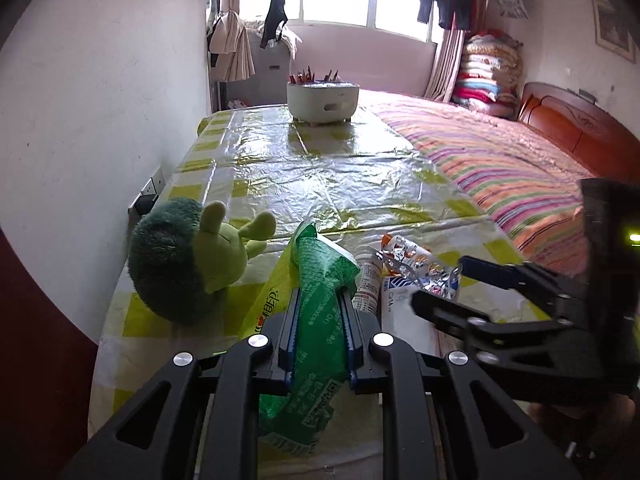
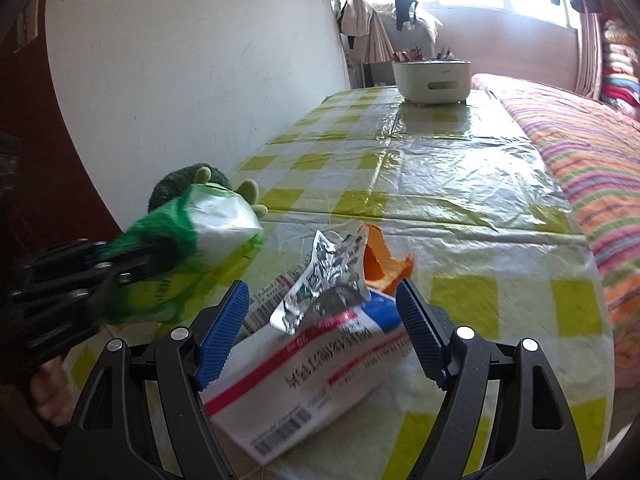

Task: Collect trash
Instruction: 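Grasp the silver blister pack with the right tool while the left tool holds the green bag, then drop the blister pack into the bin with the right tool while the left tool carries the green bag there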

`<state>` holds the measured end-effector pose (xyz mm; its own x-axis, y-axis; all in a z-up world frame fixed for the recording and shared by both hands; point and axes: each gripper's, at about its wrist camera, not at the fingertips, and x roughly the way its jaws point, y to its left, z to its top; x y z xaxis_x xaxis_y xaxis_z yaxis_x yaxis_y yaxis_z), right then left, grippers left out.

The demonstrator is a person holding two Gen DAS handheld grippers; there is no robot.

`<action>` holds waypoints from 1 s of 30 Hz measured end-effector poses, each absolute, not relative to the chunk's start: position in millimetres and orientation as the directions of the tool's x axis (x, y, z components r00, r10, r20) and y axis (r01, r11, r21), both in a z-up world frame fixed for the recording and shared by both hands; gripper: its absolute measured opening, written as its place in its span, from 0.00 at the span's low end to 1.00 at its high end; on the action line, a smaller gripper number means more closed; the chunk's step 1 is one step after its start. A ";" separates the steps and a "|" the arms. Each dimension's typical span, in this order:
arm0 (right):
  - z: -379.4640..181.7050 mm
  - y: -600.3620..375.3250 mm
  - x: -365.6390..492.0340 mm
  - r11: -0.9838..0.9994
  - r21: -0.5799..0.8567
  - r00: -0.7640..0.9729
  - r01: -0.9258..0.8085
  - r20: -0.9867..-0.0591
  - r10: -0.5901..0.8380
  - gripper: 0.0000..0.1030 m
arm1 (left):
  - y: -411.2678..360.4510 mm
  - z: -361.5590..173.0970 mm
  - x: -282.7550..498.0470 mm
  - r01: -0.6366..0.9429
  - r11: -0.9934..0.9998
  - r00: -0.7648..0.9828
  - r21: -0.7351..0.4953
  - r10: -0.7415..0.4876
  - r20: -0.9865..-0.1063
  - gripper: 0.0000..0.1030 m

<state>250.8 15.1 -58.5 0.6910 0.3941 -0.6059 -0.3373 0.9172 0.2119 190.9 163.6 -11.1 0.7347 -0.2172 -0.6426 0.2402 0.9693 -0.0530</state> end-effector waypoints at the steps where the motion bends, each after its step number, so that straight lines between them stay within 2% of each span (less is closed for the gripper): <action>1: -59.4 16.5 254.2 0.920 0.208 0.689 -0.332 -0.612 0.388 0.69 | 165.4 -9.8 189.5 0.242 0.968 0.735 -0.060 -0.224 -0.641 0.17; 4: -65.7 16.4 260.1 0.911 0.244 0.659 -0.332 -0.631 0.409 0.44 | 168.7 -5.5 185.8 0.243 0.968 0.741 -0.063 -0.227 -0.632 0.17; 24: -41.8 -15.7 223.5 0.900 0.293 0.725 -0.323 -0.535 0.434 0.42 | 216.3 19.2 174.9 0.168 0.971 0.793 -0.170 -0.236 -0.561 0.17; 30: -31.9 -26.7 202.8 0.894 0.299 0.736 -0.335 -0.510 0.446 0.42 | 202.2 19.8 170.0 0.194 0.971 0.798 -0.140 -0.239 -0.554 0.17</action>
